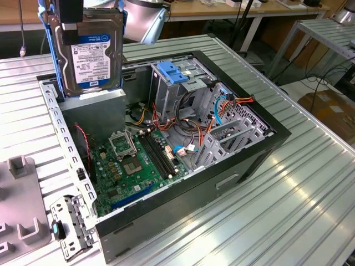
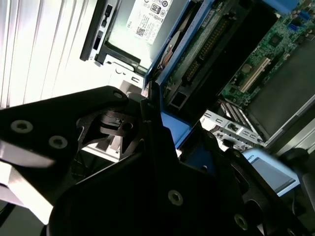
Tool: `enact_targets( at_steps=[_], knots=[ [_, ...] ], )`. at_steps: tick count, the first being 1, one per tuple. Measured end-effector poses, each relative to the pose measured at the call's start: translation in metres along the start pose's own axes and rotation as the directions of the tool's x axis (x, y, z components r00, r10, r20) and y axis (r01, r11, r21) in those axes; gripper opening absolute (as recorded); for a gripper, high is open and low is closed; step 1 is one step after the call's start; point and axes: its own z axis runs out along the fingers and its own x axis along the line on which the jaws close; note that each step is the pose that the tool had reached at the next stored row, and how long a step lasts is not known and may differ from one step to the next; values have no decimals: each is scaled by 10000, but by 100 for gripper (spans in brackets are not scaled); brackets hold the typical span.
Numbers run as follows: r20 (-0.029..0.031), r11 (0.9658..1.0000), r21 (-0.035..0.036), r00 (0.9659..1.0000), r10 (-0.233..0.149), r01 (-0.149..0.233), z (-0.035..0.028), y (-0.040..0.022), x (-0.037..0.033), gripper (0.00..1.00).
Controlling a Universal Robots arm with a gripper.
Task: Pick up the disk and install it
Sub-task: 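Pick up the disk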
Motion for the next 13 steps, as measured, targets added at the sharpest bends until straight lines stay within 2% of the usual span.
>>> enact_targets(
  at_steps=[2, 9, 13],
  knots=[
    [0, 10000, 0, 10000, 0, 0, 3, -43, 23, 37],
    [0, 10000, 0, 10000, 1, -1, 10, -99, 129, 37],
    [1, 10000, 1, 10000, 0, 0, 18, -158, 193, 37]
  ],
)
